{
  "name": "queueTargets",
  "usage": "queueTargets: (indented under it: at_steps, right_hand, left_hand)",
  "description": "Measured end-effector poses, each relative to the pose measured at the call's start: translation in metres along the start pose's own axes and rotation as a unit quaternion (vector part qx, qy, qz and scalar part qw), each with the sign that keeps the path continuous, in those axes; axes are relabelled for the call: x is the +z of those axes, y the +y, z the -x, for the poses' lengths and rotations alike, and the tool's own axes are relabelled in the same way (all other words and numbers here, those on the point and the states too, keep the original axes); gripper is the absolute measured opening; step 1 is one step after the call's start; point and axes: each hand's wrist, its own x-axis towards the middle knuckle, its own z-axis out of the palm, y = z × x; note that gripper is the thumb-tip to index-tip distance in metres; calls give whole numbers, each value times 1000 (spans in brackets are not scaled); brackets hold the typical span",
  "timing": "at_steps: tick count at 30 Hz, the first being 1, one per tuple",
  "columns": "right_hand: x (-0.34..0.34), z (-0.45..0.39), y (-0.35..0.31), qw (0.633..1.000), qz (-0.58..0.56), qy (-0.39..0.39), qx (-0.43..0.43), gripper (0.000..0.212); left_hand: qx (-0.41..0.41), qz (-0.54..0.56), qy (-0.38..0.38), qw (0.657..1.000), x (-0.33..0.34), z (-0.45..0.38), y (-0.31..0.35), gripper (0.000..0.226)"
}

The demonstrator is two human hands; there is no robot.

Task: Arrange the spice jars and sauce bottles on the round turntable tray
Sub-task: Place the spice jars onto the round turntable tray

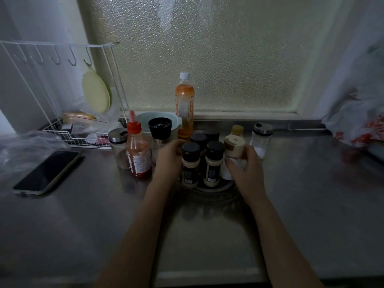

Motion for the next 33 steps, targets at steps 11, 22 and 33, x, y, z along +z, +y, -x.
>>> queueTargets:
  at_steps: [11,22,33]
  right_hand:
    - [-1,-2,-6,996,-34,81,-16,21]
    - [-19,-37,25,959,29,239,149,44]
    - [-20,-69,49,977,50,112,177,55]
  left_hand:
    - [-29,-222,-188,956,11,-23,13,19]
    - [-46,4,-175,983,11,-31,5,39]
    - [-10,-50,-197,979,13,-33,-1,13]
